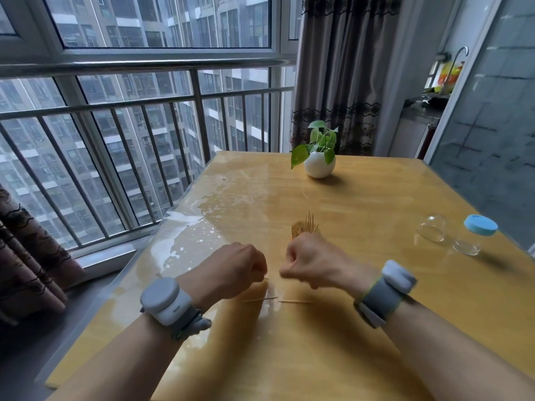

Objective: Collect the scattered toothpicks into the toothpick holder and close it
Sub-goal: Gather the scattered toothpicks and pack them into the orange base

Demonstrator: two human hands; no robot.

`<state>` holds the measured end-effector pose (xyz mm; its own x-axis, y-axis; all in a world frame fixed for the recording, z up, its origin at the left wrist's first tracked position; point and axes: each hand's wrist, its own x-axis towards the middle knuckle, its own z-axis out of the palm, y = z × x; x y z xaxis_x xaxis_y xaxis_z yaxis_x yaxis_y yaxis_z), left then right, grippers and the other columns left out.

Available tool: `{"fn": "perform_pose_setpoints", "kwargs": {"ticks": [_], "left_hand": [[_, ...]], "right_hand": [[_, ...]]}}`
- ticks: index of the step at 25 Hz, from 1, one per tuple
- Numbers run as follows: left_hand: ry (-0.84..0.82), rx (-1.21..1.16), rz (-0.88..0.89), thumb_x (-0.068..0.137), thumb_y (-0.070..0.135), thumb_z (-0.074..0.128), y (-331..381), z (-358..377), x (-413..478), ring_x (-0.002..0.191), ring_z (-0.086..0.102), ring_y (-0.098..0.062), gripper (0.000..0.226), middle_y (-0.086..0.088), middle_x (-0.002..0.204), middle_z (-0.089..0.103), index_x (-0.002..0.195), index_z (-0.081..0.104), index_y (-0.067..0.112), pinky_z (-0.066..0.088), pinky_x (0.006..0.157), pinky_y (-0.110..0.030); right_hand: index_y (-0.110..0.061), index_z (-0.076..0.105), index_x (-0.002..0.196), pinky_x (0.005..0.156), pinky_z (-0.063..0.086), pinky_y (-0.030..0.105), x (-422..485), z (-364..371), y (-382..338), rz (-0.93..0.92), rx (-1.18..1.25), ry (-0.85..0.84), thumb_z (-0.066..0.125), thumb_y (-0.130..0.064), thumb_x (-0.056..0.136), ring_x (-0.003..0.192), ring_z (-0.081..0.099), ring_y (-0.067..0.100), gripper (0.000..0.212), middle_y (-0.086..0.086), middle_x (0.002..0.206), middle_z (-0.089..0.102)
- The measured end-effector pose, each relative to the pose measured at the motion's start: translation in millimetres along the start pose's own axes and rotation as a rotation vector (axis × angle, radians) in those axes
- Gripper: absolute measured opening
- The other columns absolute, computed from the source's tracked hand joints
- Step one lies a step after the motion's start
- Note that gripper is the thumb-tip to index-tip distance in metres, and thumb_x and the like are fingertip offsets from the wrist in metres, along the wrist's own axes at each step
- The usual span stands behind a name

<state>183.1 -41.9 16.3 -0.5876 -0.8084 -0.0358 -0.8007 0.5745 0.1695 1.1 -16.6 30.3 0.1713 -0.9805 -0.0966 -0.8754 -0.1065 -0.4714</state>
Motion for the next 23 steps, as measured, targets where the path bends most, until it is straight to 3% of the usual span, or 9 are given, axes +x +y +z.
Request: {"fn": "perform_pose_setpoints", "kwargs": {"ticks": [3,6,9,12,14,18,23], "left_hand": [[-0.045,0.034,0.018,0.093,0.033,0.062,8.7,2.5,-3.9,0.081,0.060,-0.014,0.016,0.005,0.094,0.071,0.102,0.072,0.026,0.046,0.069,-0.025],[-0.075,0.084,-0.002,0.088,0.037,0.065,13.3,1.1,-5.9,0.079,0.061,-0.016,0.017,0.003,0.090,0.069,0.099,0.071,0.025,0.045,0.065,-0.027],[-0.080,0.178,-0.016,0.087,0.029,0.064,21.1,-0.5,-7.4,0.074,0.058,-0.019,0.012,0.001,0.087,0.068,0.096,0.071,0.024,0.040,0.063,-0.026],[-0.068,0.246,-0.027,0.085,0.013,0.058,29.3,0.9,-8.6,0.068,0.052,-0.020,0.018,0.002,0.075,0.056,0.091,0.072,0.023,0.037,0.061,-0.026],[-0.079,0.266,-0.028,0.086,0.013,0.058,31.7,-0.6,-8.2,0.067,0.052,-0.021,0.018,0.003,0.073,0.053,0.092,0.073,0.022,0.038,0.061,-0.027],[-0.145,0.324,-0.009,0.087,0.030,0.062,36.7,-2.1,-1.6,0.062,0.050,-0.022,0.014,0.000,0.071,0.054,0.089,0.070,0.018,0.042,0.063,-0.028],[-0.120,0.385,0.006,0.085,0.039,0.059,37.4,5.8,0.7,0.047,0.038,-0.016,0.035,0.001,0.057,0.045,0.060,0.046,0.017,0.038,0.057,-0.028]], "right_hand": [[-0.007,0.067,0.075,0.047,0.052,0.030,-2.4,-47.6,14.2,-0.034,0.277,0.387,0.070,-0.014,0.081,0.046,0.064,0.019,0.010,0.007,0.064,0.070],[-0.006,0.062,0.076,0.043,0.052,0.031,10.1,-63.8,28.0,-0.055,0.376,0.500,0.066,-0.010,0.082,0.047,0.066,0.023,0.008,0.008,0.062,0.070],[-0.010,0.063,0.076,0.047,0.047,0.029,26.5,-53.1,38.7,-0.051,0.285,0.384,0.065,-0.013,0.082,0.050,0.061,0.018,0.007,0.005,0.064,0.069],[-0.020,0.067,0.078,0.057,0.045,0.024,34.0,-51.2,49.9,-0.019,0.087,0.190,0.067,-0.022,0.084,0.069,0.060,0.013,0.006,-0.003,0.075,0.065],[-0.023,0.068,0.083,0.059,0.043,0.023,29.9,-58.2,51.4,0.029,0.037,0.064,0.068,-0.026,0.086,0.074,0.058,0.011,0.004,-0.005,0.081,0.063],[-0.023,0.066,0.086,0.061,0.040,0.025,1.2,-68.2,37.8,-0.001,-0.119,0.264,0.067,-0.029,0.089,0.074,0.057,0.011,0.007,-0.008,0.079,0.062],[-0.023,0.064,0.081,0.062,0.045,0.025,-24.9,-6.3,8.3,-0.080,-0.286,-0.152,0.066,-0.024,0.087,0.076,0.061,0.018,0.007,-0.005,0.078,0.063]]}}
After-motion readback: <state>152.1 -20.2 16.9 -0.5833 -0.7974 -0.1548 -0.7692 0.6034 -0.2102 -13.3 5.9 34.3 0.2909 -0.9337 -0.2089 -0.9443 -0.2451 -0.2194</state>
